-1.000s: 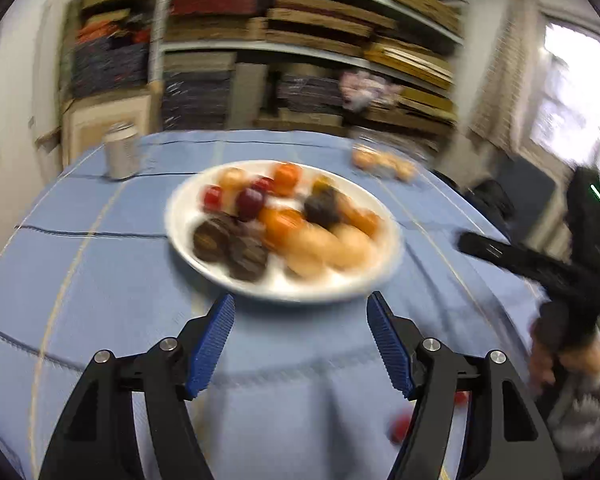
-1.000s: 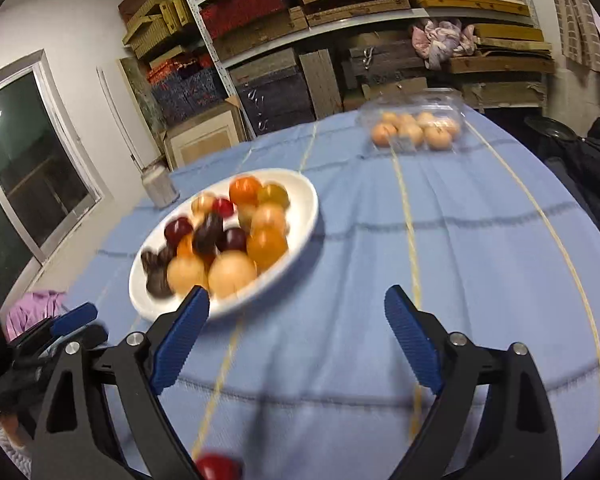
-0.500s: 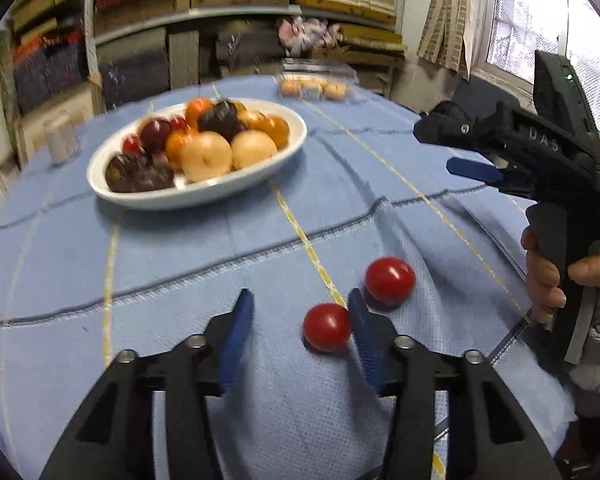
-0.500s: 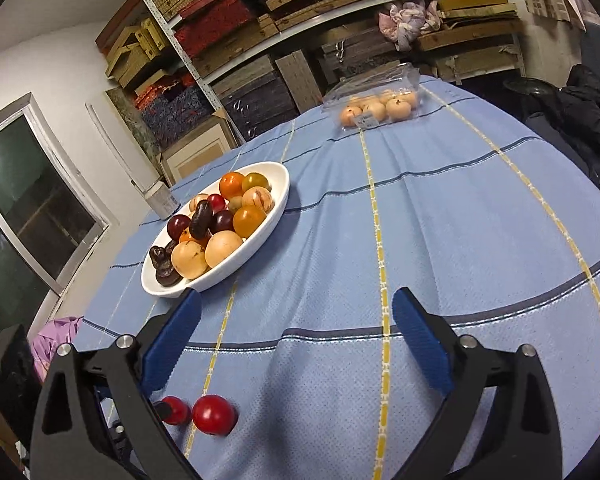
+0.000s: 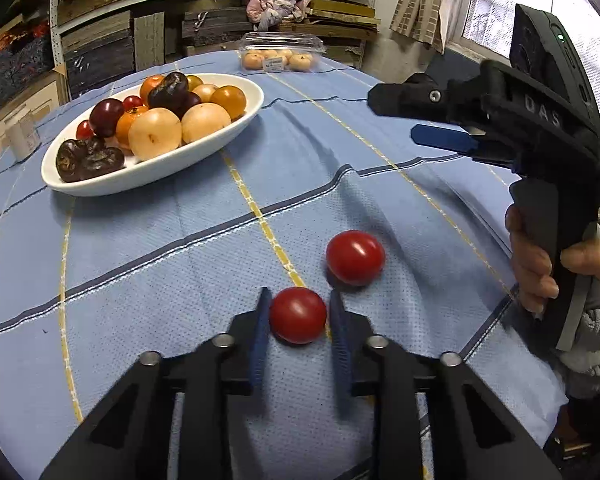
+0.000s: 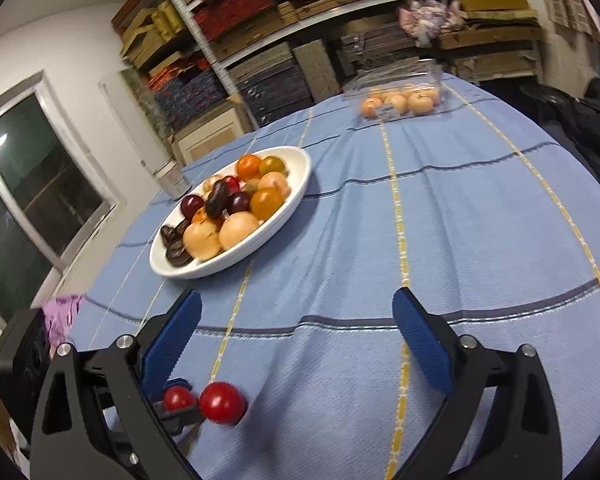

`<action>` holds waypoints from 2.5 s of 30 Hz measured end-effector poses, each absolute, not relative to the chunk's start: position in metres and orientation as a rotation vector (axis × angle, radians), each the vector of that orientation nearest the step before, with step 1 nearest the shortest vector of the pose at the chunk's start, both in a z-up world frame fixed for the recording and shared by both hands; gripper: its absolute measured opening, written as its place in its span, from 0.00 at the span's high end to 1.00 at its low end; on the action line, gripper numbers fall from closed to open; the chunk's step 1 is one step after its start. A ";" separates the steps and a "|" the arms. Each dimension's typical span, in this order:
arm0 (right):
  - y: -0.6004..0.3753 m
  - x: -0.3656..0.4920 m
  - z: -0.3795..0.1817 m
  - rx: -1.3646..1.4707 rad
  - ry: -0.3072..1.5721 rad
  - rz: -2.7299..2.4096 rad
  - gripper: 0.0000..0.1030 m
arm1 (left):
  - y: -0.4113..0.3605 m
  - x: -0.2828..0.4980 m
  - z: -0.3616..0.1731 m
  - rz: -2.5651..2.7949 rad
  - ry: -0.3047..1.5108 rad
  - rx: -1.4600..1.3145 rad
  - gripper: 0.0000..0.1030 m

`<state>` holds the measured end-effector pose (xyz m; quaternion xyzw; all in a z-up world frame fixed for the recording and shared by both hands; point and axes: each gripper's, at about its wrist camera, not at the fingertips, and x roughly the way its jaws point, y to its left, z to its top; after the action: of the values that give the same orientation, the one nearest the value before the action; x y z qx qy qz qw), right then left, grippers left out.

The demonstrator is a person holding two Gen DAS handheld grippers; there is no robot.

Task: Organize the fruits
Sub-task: 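Move the left tool to another red tomato and close on it, then grasp the last red tomato with the right tool while the left tool holds its tomato, then carry both tomatoes over the white plate and open both tools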

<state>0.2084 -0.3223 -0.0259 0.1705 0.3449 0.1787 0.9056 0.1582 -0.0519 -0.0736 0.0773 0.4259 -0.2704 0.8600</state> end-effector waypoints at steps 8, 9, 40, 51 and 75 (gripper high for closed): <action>-0.273 0.188 -0.027 0.108 0.717 0.507 0.13 | 0.001 0.171 -0.061 -0.393 0.821 -0.027 0.75; -0.266 0.186 -0.030 0.070 0.730 0.515 0.13 | 0.007 0.173 -0.061 -0.377 0.821 -0.043 0.75; -0.229 0.179 -0.056 -0.098 0.888 0.603 0.71 | 0.005 0.180 -0.070 -0.389 0.886 -0.045 0.75; -0.243 0.229 0.006 -0.029 0.773 0.537 0.71 | 0.016 0.222 0.012 -0.319 0.706 -0.020 0.75; -0.189 0.412 0.011 0.175 0.800 0.535 0.71 | 0.028 0.329 -0.005 -0.174 0.709 0.006 0.75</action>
<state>0.4118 -0.1891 0.0108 0.0841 0.3841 0.2572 0.8827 0.3288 0.0278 -0.0053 0.0030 0.3468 -0.0853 0.9340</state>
